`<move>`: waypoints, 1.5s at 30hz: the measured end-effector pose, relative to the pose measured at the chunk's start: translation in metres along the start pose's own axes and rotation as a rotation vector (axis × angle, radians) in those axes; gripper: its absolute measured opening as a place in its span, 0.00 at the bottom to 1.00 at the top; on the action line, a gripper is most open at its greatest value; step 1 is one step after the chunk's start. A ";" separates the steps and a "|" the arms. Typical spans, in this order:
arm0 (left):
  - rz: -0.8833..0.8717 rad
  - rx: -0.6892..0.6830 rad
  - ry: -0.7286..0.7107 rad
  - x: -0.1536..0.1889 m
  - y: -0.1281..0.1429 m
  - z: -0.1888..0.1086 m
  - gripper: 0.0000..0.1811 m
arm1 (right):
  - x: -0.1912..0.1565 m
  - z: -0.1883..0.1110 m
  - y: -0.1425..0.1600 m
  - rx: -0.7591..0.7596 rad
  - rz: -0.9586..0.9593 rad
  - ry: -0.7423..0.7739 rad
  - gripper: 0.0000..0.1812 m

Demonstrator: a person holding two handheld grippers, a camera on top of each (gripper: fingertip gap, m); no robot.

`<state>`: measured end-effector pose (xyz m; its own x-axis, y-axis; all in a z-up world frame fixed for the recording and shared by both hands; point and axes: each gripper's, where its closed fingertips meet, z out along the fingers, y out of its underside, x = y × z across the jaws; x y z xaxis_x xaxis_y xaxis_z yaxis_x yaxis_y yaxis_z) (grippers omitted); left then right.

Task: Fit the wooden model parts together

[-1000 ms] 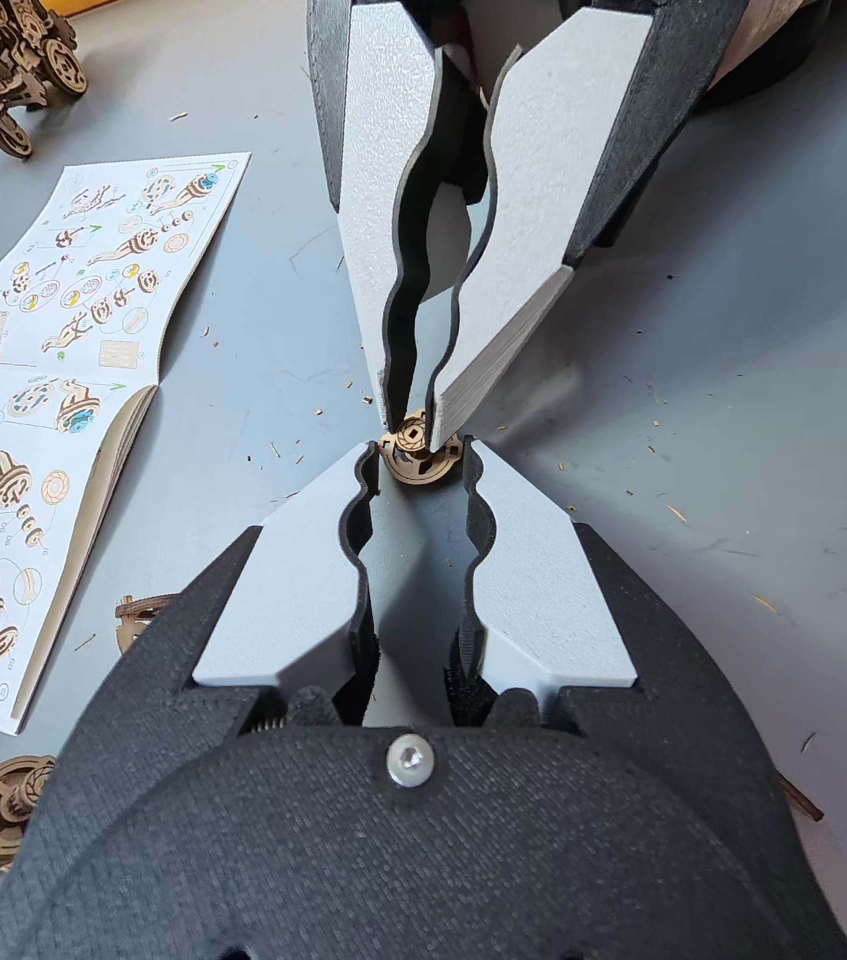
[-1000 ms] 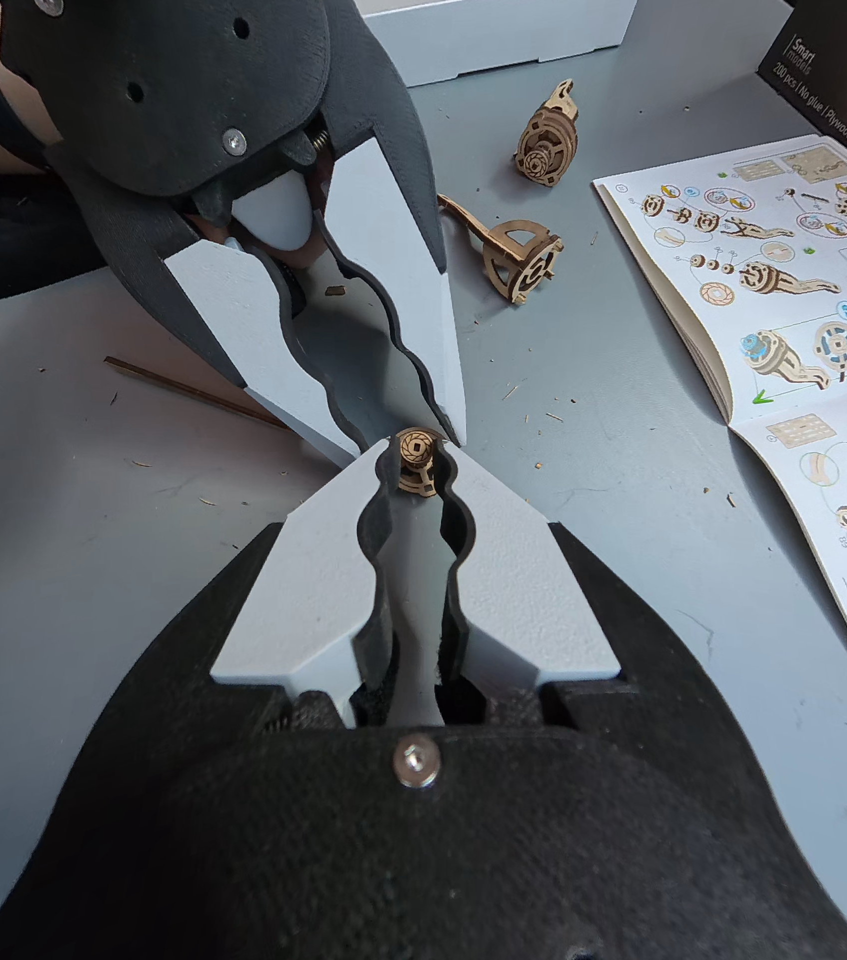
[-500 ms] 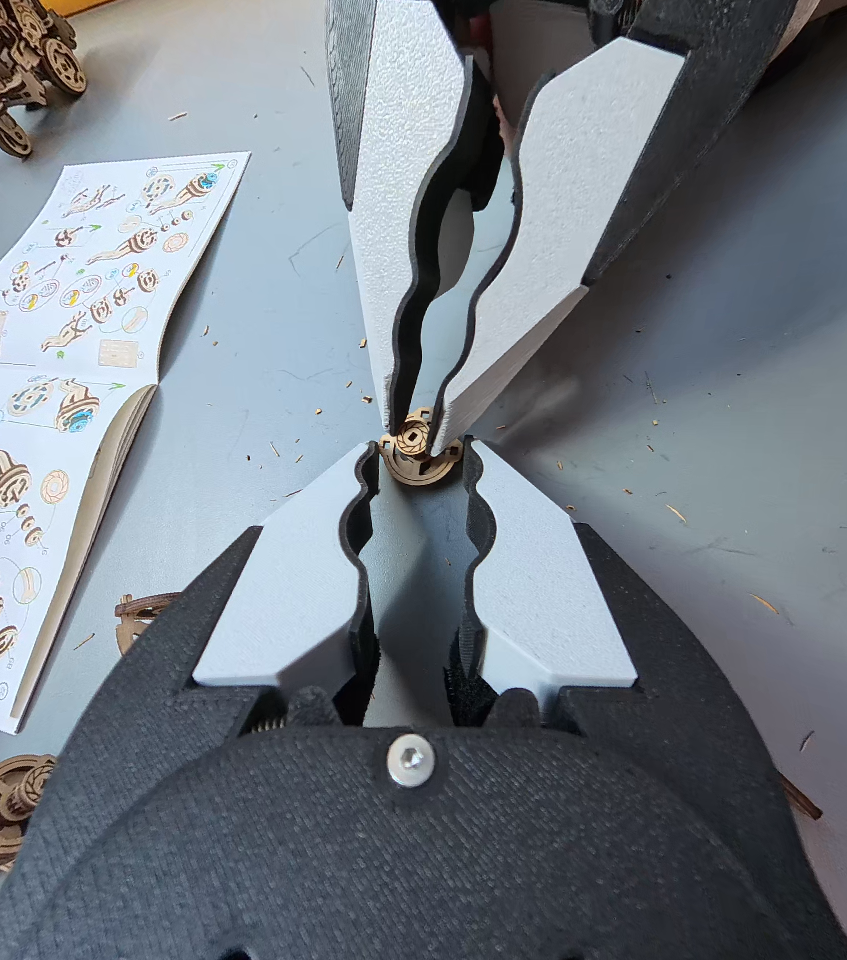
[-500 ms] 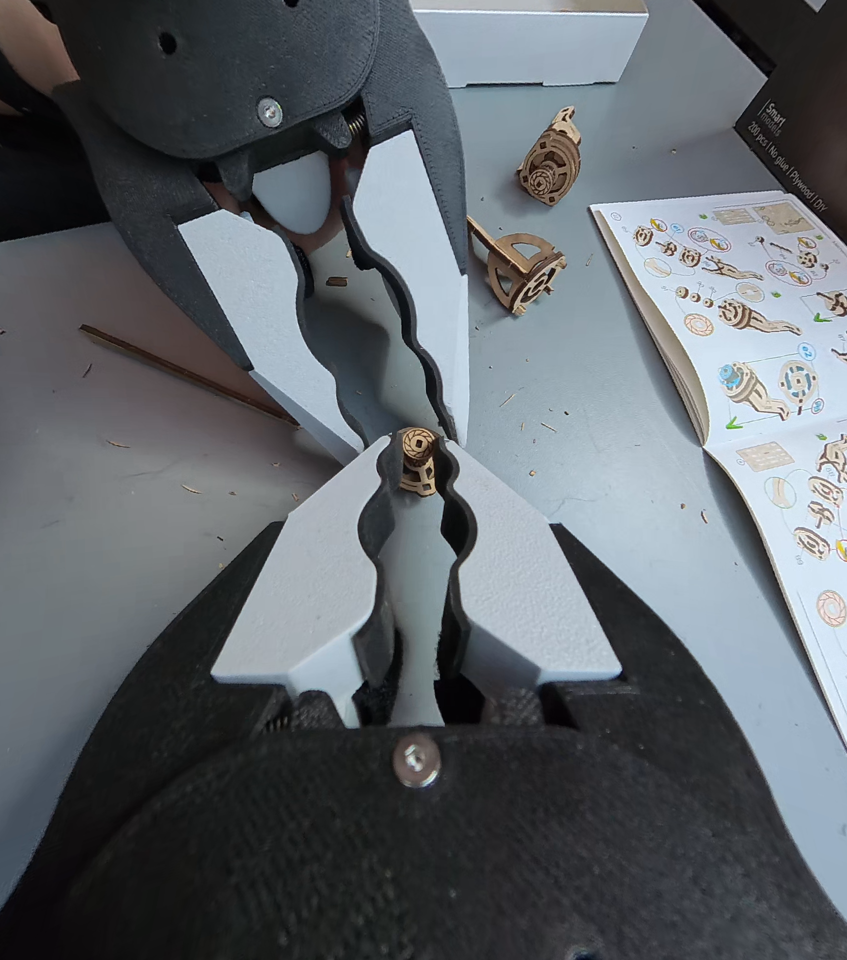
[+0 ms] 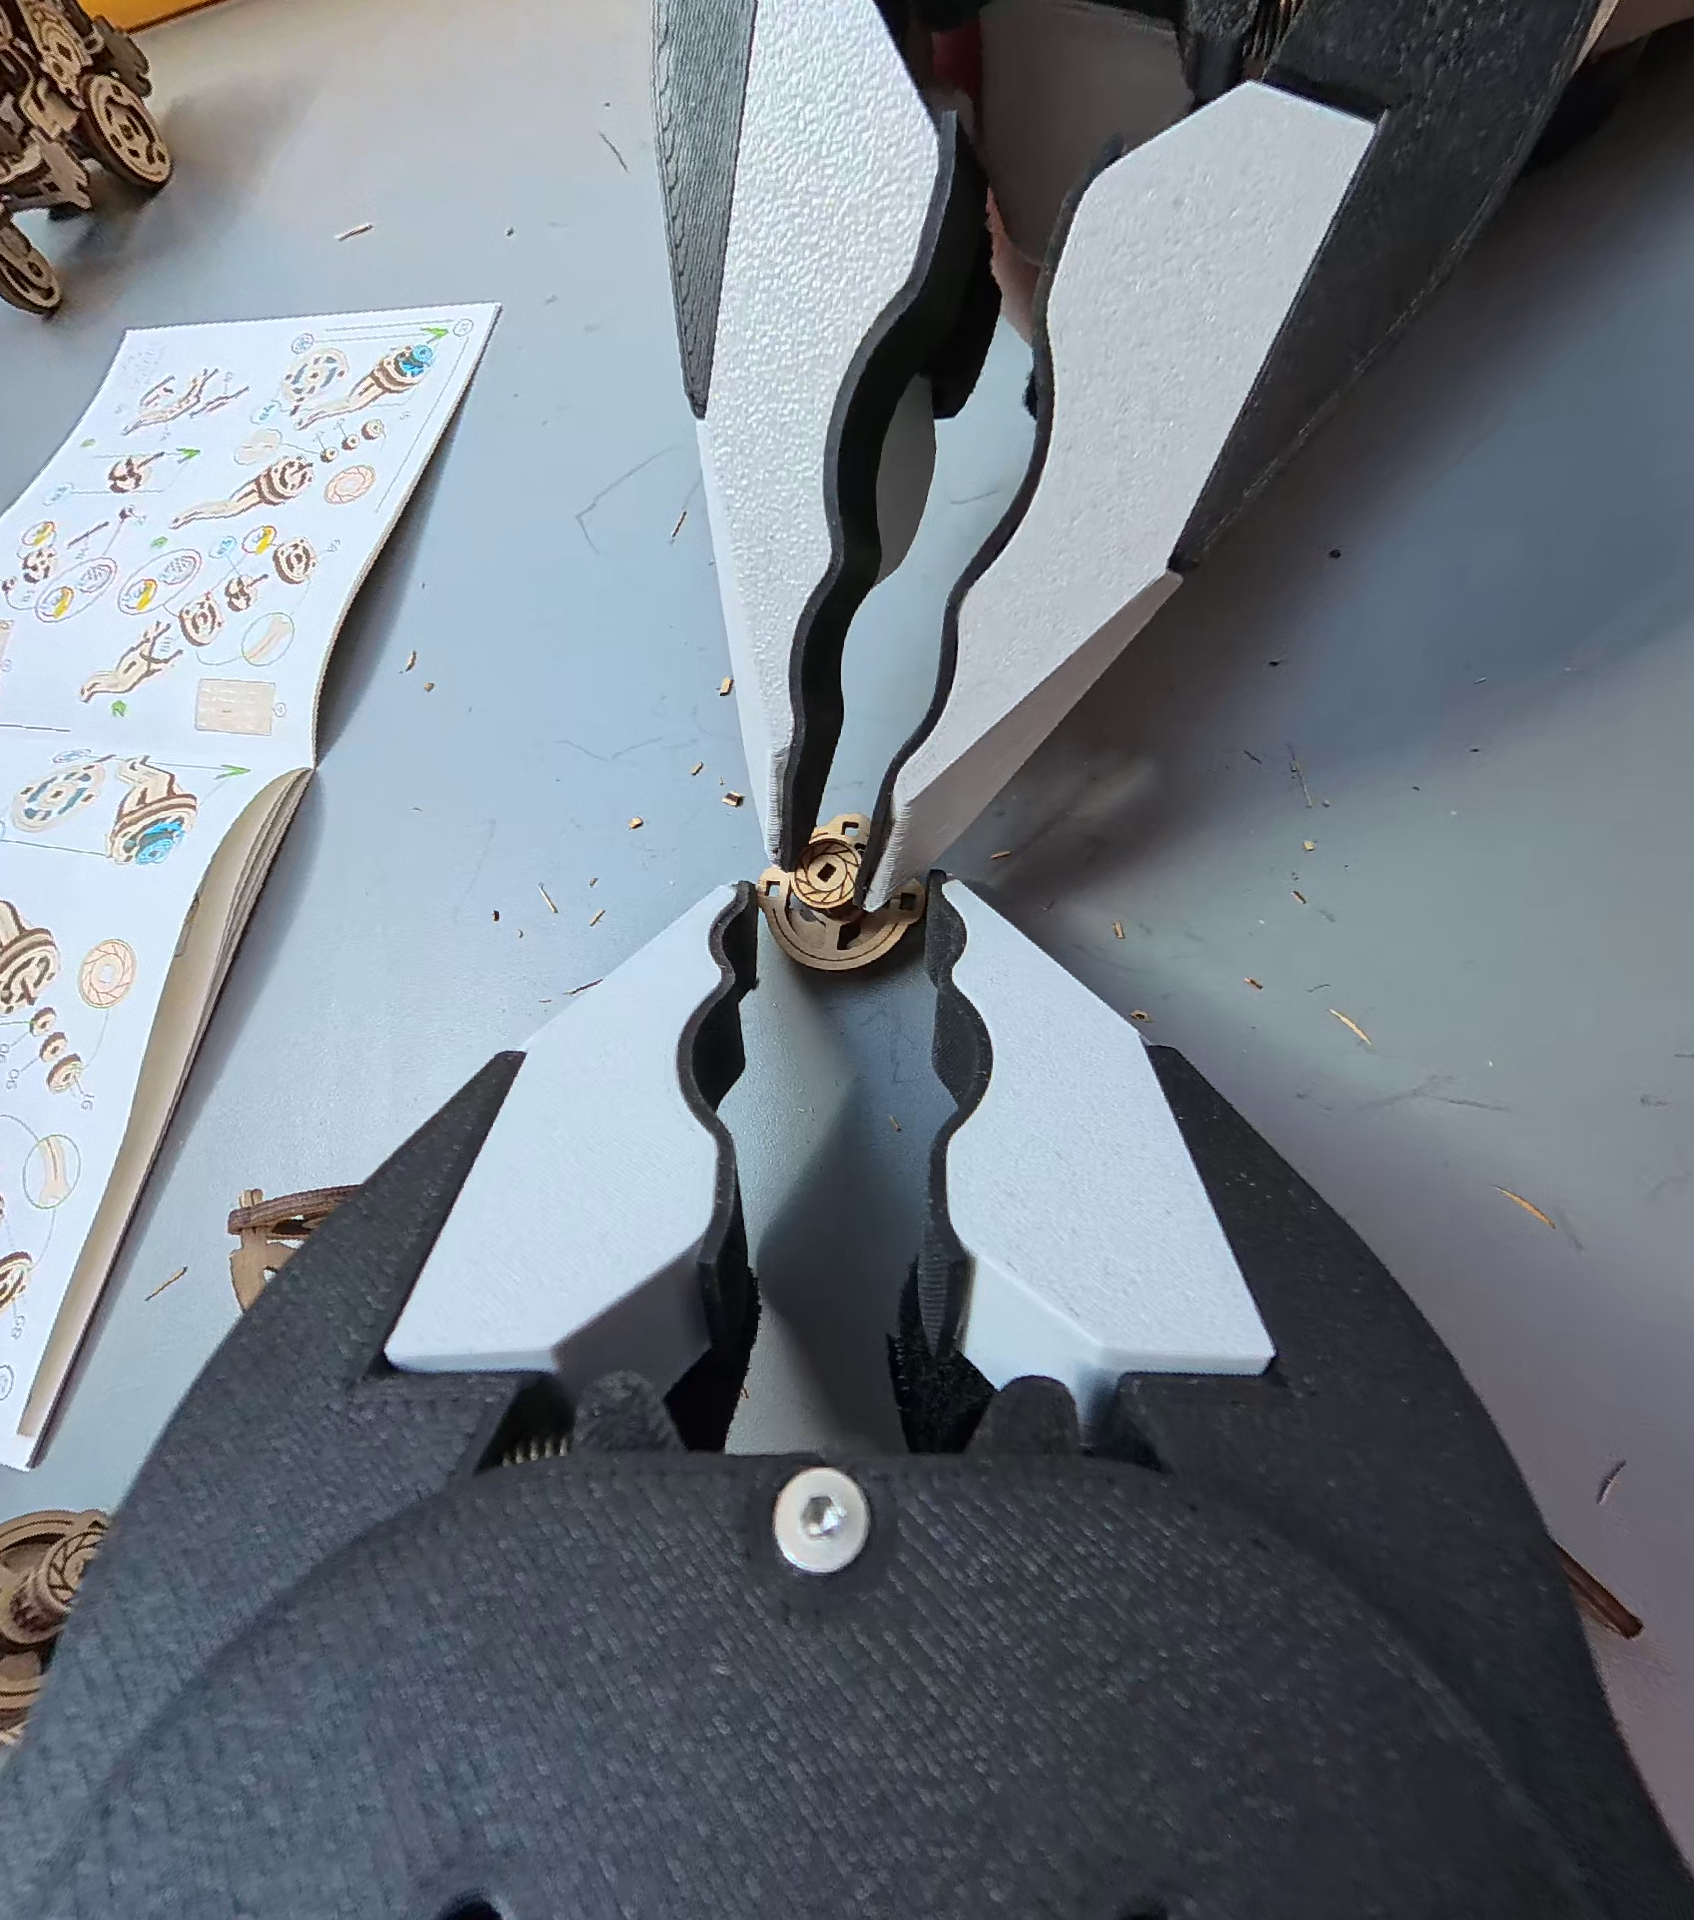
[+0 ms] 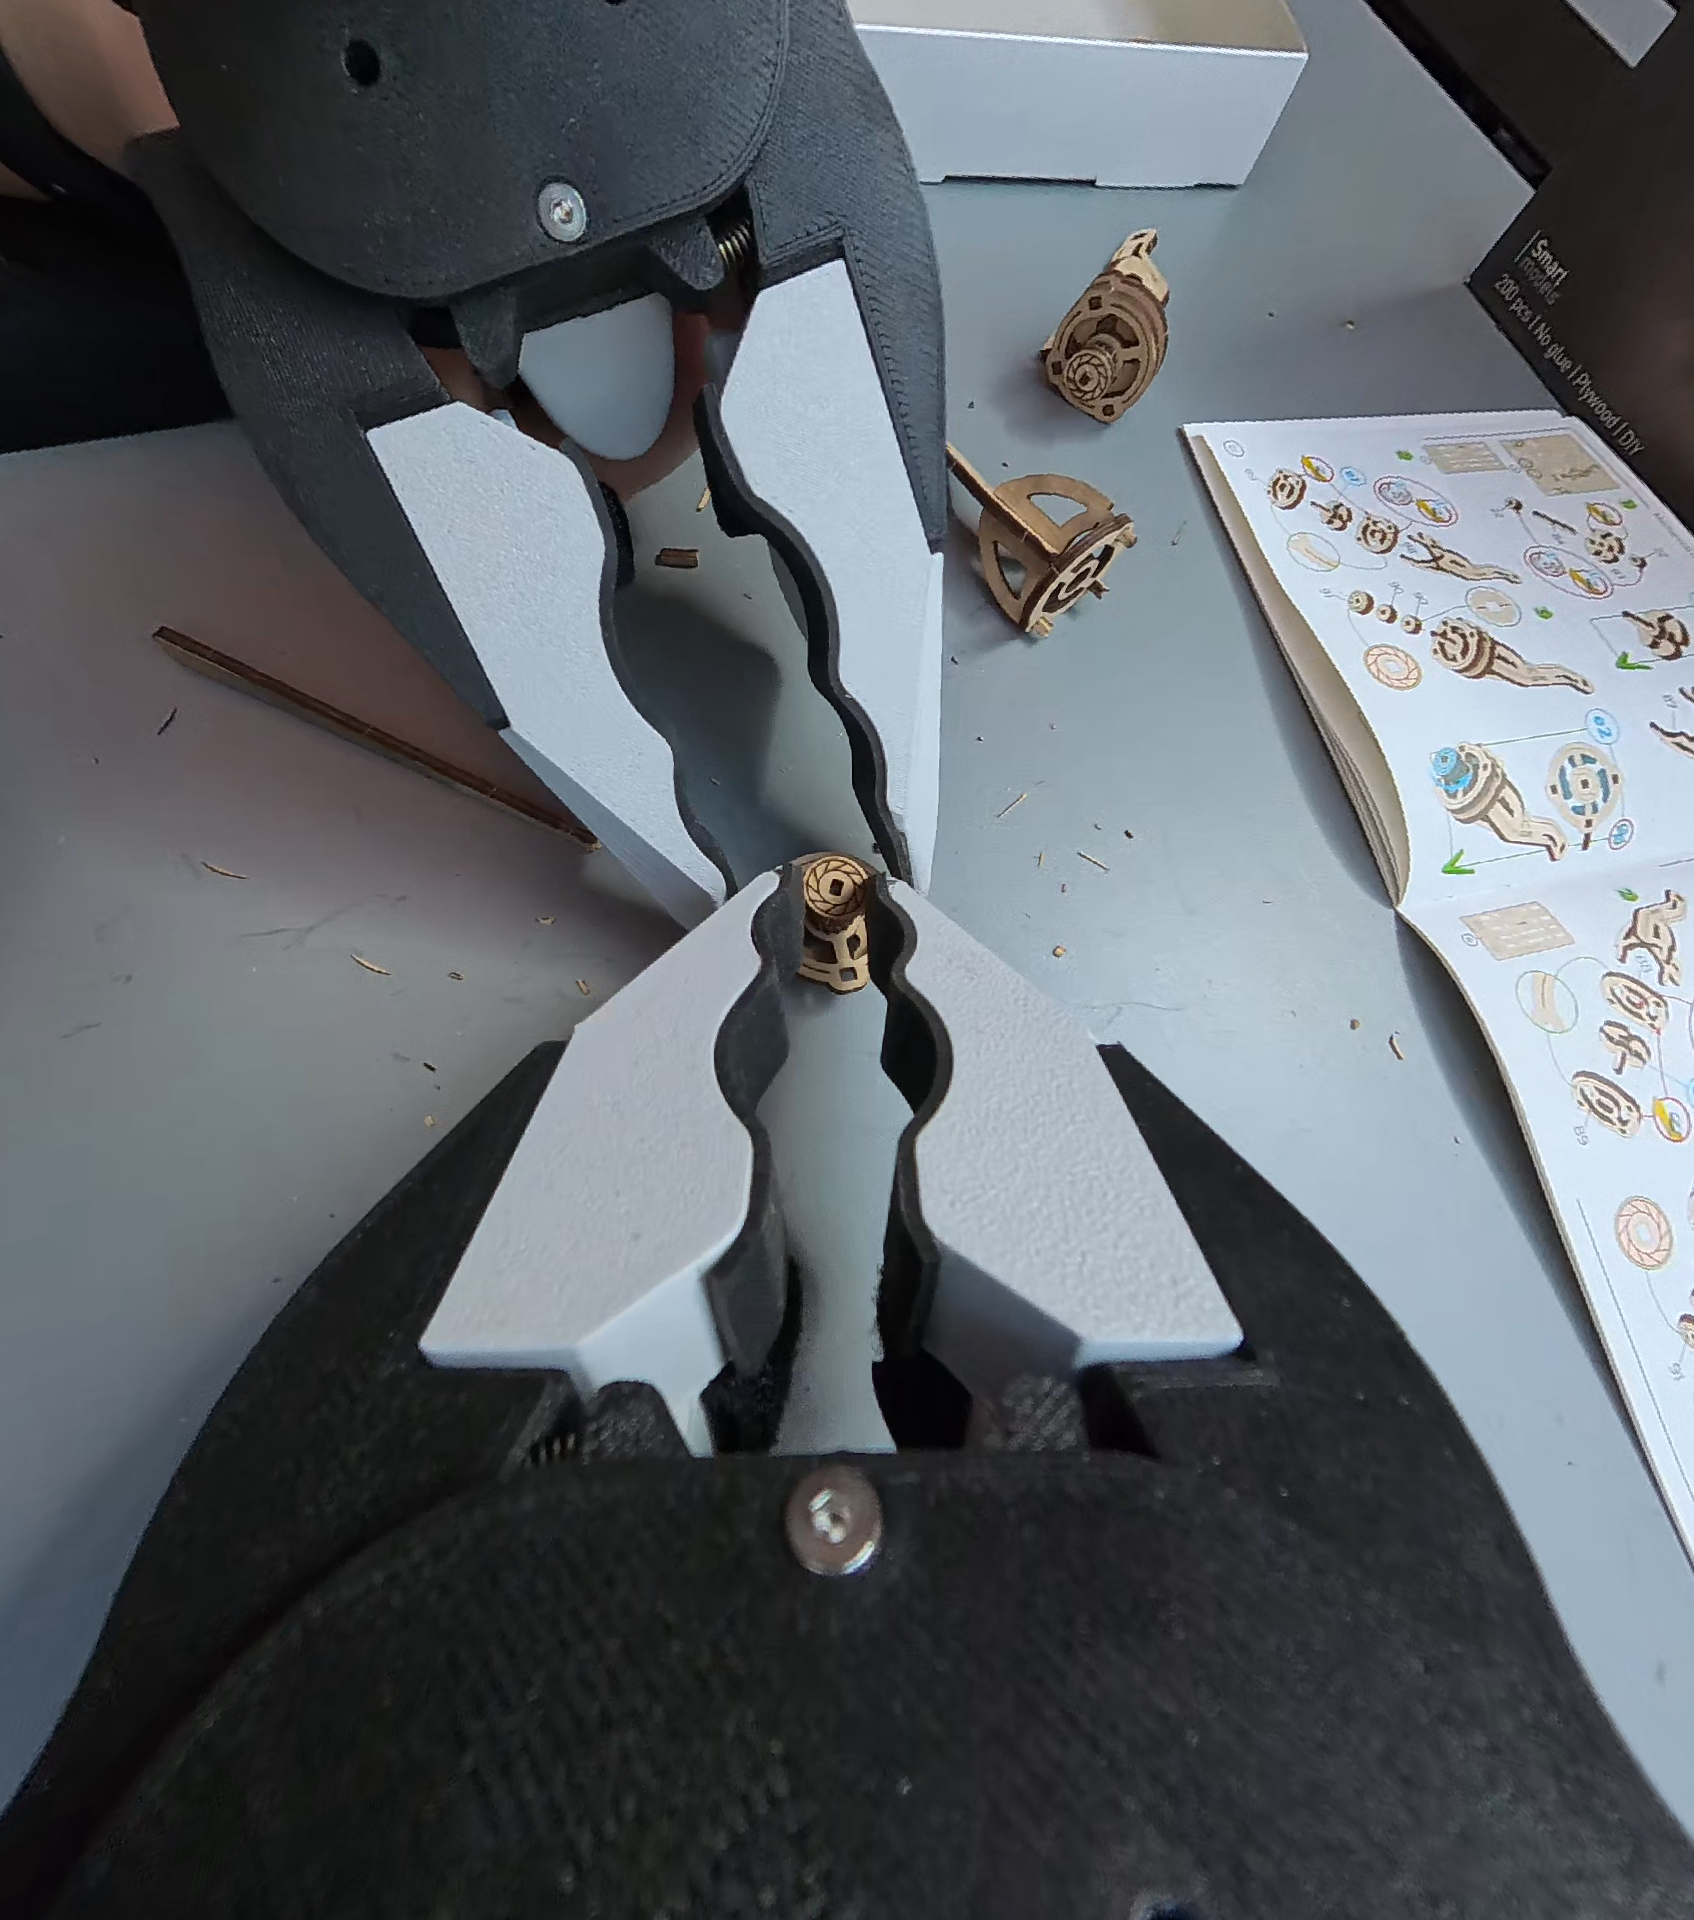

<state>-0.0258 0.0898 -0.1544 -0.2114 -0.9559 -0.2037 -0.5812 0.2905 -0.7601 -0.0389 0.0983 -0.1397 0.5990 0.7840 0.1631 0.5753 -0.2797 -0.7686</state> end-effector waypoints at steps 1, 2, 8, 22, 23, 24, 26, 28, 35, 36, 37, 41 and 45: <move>-0.001 0.000 0.000 0.000 0.000 0.000 0.17 | 0.000 0.000 0.000 0.007 0.026 -0.013 0.07; -0.002 -0.001 0.001 0.000 0.000 0.000 0.17 | 0.001 0.000 0.000 0.014 0.053 -0.029 0.07; -0.008 -0.002 0.003 0.000 0.000 0.000 0.17 | 0.001 0.000 -0.001 0.023 0.046 -0.029 0.07; -0.001 -0.001 0.004 0.000 0.000 0.000 0.17 | 0.000 0.000 0.000 0.030 0.149 -0.111 0.07; -0.002 -0.001 0.004 0.000 0.000 0.000 0.17 | 0.000 0.000 0.001 0.028 0.152 -0.116 0.07; -0.002 -0.001 0.004 0.000 0.000 0.000 0.17 | 0.000 0.000 0.001 0.026 0.158 -0.122 0.07; -0.002 -0.001 0.005 0.000 0.000 0.000 0.17 | 0.000 0.000 0.001 0.028 0.169 -0.130 0.07; -0.003 -0.001 0.005 0.000 0.000 0.000 0.17 | 0.000 0.000 0.001 0.025 0.154 -0.122 0.07; -0.004 -0.001 0.006 0.000 0.000 0.000 0.17 | 0.000 0.000 0.001 0.008 0.102 -0.086 0.06; -0.004 -0.001 0.007 0.000 0.000 0.000 0.17 | 0.000 0.000 0.001 0.012 0.114 -0.094 0.06; -0.005 -0.001 0.007 0.000 0.000 0.000 0.17 | 0.000 0.000 0.001 0.016 0.125 -0.102 0.06; -0.011 0.009 0.002 -0.002 0.000 -0.002 0.18 | 0.000 0.000 0.001 0.017 0.125 -0.102 0.07; -0.054 0.096 0.014 -0.006 -0.007 -0.019 0.17 | 0.000 0.000 0.001 0.018 0.128 -0.104 0.07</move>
<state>-0.0356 0.0948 -0.1364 -0.1934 -0.9691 -0.1531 -0.5141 0.2330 -0.8255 -0.0384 0.0978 -0.1404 0.6050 0.7962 -0.0007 0.4874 -0.3711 -0.7904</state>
